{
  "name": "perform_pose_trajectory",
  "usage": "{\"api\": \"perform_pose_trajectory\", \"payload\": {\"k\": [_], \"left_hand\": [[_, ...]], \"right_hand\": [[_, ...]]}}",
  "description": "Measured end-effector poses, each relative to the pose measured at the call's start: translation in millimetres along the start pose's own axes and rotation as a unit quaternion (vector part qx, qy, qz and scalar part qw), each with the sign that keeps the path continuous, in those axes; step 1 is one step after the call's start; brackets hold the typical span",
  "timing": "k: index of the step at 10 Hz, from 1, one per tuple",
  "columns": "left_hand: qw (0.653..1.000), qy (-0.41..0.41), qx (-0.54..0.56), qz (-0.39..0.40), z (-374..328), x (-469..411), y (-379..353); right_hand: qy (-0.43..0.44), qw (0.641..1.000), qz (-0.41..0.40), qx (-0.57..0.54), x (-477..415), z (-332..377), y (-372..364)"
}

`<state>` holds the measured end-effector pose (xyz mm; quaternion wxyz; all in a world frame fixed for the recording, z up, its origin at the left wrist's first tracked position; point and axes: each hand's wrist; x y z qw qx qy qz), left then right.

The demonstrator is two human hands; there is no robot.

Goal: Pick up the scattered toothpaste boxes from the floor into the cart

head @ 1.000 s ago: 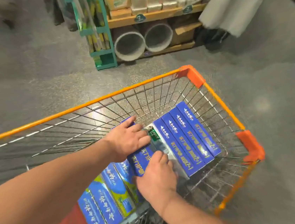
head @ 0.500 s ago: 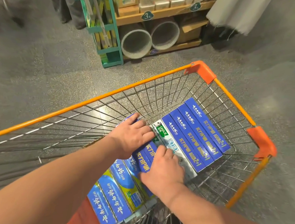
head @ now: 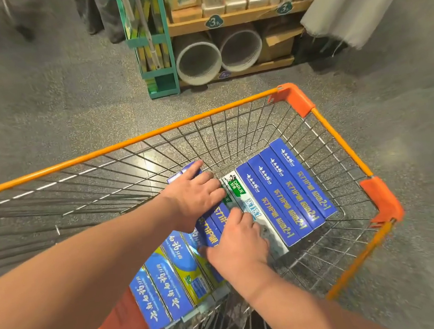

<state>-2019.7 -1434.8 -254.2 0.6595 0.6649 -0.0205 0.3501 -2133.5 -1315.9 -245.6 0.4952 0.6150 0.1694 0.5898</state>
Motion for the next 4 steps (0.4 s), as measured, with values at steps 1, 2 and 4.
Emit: {"api": "perform_pose_trajectory", "payload": {"k": [1, 2, 4], "left_hand": [[1.000, 0.013, -0.011, 0.007, -4, 2, 1], [0.999, 0.028, -0.017, 0.032, -8, 7, 6], [0.999, 0.001, -0.011, 0.047, -28, 24, 28]], "right_hand": [[-0.004, 1.000, 0.000, -0.007, 4, 1, 2], [-0.008, 1.000, 0.014, -0.025, 11, 0, 9], [-0.038, 0.998, -0.009, -0.039, 43, -11, 33]]}}
Point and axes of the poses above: each hand's wrist, its own x-axis away from the middle knuckle, its own y-axis out of the back of the hand, z = x × y, and after that the axes turned 1 degree about x, right-handed
